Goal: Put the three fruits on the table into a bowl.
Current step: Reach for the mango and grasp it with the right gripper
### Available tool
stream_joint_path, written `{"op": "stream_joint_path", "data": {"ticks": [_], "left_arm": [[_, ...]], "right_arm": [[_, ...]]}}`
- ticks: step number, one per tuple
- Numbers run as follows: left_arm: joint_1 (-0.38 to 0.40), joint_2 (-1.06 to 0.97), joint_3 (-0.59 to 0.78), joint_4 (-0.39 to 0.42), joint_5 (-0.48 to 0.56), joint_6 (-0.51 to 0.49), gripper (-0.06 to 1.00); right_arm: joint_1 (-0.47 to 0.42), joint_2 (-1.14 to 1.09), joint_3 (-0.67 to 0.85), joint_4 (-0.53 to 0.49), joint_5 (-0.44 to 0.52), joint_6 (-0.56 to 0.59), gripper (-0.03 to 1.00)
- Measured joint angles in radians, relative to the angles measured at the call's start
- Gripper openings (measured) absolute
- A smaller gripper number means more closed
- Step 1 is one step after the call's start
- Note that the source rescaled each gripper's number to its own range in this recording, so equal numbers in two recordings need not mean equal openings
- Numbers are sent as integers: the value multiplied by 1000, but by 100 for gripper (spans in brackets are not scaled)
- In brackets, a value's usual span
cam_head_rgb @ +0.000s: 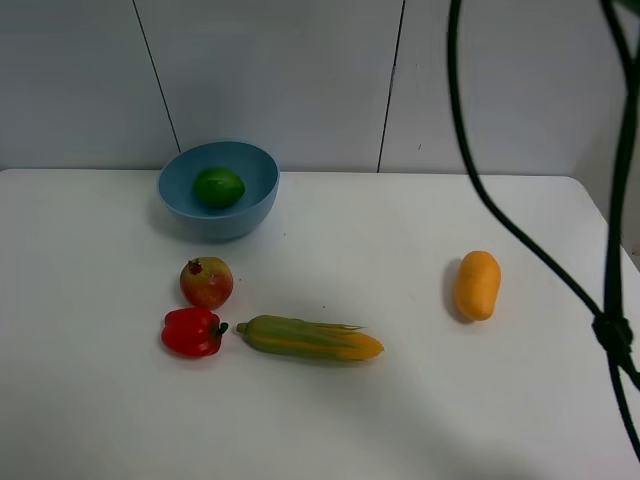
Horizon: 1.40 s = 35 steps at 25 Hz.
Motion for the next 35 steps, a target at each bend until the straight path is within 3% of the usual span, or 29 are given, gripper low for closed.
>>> {"op": "stream_joint_path", "data": {"ticks": [5,8,13,18,24,32,35], "left_arm": [[0,0,0,0,0,0,100],[0,0,0,0,0,0,100],[0,0,0,0,0,0,100],[0,0,0,0,0,0,100],[0,0,0,0,0,0,100],[0,0,0,0,0,0,100],[0,0,0,0,0,0,100]], "right_arm": [[0,-159,21,-102,47,1,51],[-6,-279,158,-145,55,20,51],[-91,-520,588,-151,10,190,51],[-295,-742,1046,-152,-3,353,51],[-456,-791,1429,-156,-3,376,51],[-473,-673,1503,-178,-6,363,51],[-473,-598,1503,-196,-82,347,51]]}}
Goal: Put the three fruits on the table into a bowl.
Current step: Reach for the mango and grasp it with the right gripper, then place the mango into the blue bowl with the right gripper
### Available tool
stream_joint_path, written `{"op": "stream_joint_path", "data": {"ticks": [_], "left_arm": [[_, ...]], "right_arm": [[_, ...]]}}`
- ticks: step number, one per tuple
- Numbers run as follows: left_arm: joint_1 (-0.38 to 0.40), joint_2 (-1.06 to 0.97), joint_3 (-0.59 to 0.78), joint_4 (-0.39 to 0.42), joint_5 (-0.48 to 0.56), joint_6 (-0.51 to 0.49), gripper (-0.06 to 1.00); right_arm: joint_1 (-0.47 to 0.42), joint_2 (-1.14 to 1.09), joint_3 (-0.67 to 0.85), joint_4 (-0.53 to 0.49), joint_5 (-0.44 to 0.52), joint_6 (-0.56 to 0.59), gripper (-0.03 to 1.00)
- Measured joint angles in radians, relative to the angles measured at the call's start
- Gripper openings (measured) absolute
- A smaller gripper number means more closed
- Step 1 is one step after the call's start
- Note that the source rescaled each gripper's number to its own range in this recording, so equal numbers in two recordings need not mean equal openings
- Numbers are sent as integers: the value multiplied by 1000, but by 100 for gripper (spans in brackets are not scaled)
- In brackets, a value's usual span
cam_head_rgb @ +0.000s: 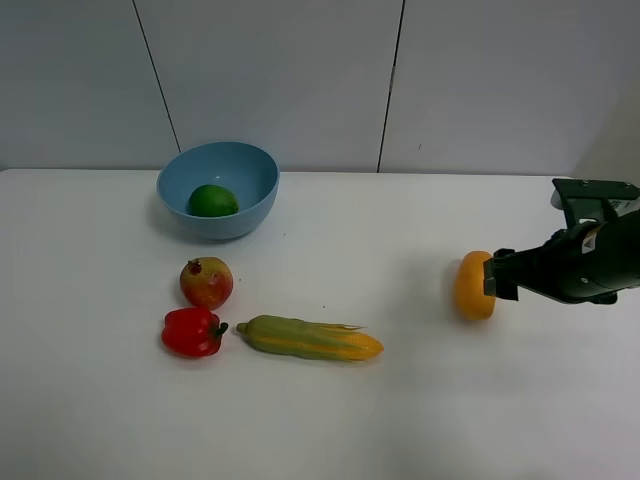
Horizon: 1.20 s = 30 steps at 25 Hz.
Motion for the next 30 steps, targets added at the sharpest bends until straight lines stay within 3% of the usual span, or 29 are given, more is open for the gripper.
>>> {"op": "stream_joint_path", "data": {"ticks": [5,15,17,18,21,30], "left_arm": [[0,0,0,0,0,0,100],[0,0,0,0,0,0,100],[0,0,0,0,0,0,100],[0,0,0,0,0,0,100],[0,0,0,0,0,0,100],[0,0,0,0,0,0,100]], "right_arm": [[0,151,0,3,-180,-9,64],[0,397,1,41,-470,-12,67],[0,421,1,52,-487,-13,60],[0,428,1,56,-495,-13,51],[0,433,2,64,-513,-18,0],[5,379,-11,86,-518,-97,2]]}}
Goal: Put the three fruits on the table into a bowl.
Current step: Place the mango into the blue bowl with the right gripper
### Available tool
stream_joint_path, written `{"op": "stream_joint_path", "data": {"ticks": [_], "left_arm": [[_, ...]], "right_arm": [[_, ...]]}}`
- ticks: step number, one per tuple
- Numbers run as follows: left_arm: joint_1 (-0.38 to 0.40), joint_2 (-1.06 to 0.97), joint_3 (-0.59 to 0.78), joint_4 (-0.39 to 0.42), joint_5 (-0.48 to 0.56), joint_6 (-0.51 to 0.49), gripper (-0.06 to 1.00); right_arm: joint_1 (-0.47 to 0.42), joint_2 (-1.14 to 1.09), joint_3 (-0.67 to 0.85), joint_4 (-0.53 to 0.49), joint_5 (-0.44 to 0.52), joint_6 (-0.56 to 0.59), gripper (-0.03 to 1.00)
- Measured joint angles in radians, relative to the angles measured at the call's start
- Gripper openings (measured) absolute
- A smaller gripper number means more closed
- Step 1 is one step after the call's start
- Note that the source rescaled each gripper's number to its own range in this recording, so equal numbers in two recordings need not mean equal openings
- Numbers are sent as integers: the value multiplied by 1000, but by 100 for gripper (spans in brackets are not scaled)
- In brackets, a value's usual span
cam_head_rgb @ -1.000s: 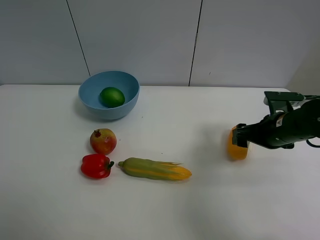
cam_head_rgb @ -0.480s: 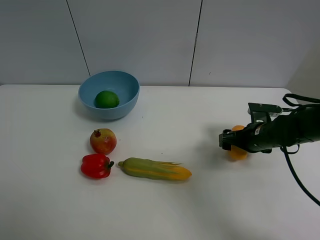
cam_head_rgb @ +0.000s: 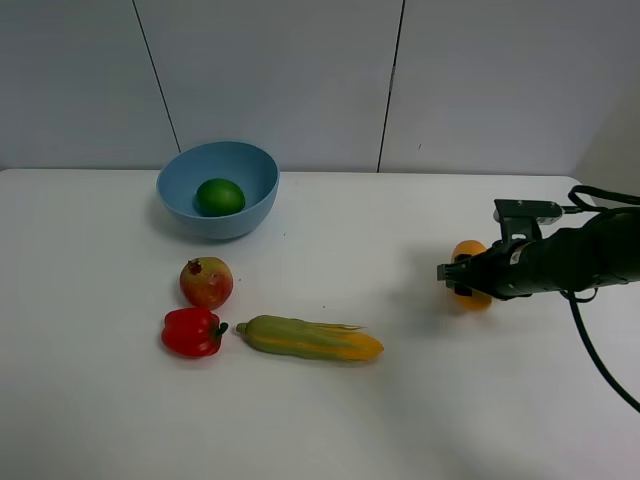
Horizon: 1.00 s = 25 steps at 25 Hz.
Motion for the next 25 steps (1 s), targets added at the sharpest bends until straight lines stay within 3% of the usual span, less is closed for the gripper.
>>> {"op": "stream_joint_path", "data": {"ticks": [4,10,18,25], "left_arm": [[0,0,0,0,0,0,100],[0,0,0,0,0,0,100],[0,0,0,0,0,0,100],[0,0,0,0,0,0,100]], "right_arm": [[32,-86,-144,10,58,-15,2],[165,-51,-545,10,209,-95,2],[393,282,-1073,10,366,-147,2],[494,589,-1322,19,396,-223,2]]}}
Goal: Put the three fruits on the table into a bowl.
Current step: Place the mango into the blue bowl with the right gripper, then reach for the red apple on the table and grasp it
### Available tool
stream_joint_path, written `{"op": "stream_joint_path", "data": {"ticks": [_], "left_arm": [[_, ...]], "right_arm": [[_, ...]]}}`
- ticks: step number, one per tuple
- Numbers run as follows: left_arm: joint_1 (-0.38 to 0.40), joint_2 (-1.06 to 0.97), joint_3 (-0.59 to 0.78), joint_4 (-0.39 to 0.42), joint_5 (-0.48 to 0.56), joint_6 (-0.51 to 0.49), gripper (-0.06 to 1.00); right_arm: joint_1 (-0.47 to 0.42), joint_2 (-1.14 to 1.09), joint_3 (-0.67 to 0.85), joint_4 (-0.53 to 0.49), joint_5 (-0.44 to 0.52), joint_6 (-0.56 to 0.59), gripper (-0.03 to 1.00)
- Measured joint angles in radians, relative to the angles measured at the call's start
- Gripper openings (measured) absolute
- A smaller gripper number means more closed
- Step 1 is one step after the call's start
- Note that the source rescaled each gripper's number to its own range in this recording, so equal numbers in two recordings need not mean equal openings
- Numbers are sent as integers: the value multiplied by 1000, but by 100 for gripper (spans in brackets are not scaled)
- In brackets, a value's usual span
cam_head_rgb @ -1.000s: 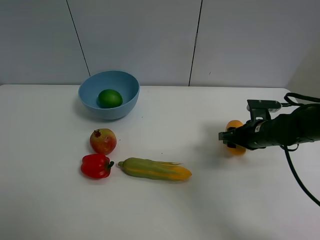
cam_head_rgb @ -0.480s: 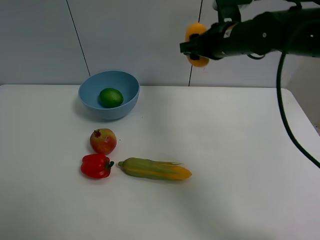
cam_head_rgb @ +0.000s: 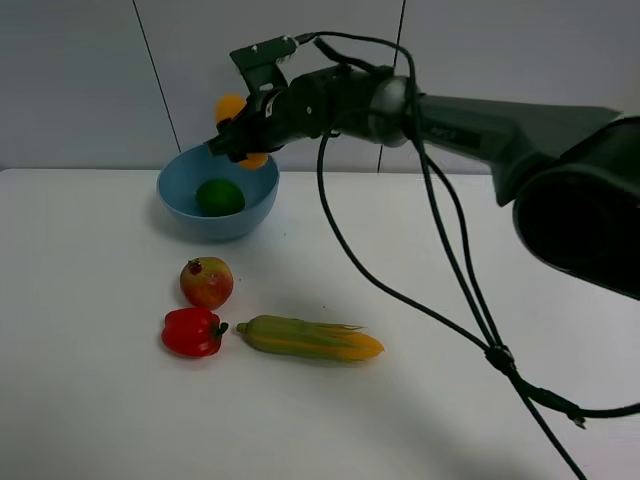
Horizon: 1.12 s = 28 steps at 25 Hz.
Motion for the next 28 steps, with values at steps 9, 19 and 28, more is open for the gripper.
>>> {"op": "stream_joint_path", "data": {"ticks": [9,19,28], "left_arm": [[0,0,0,0,0,0,100],[0,0,0,0,0,0,100],[0,0,0,1,0,0,100]], "right_arm": [[12,120,-33,45,-9,-36,36],[12,-48,-40,81,39,-37,39],[-14,-469,-40,7,55,-37,39]]}}
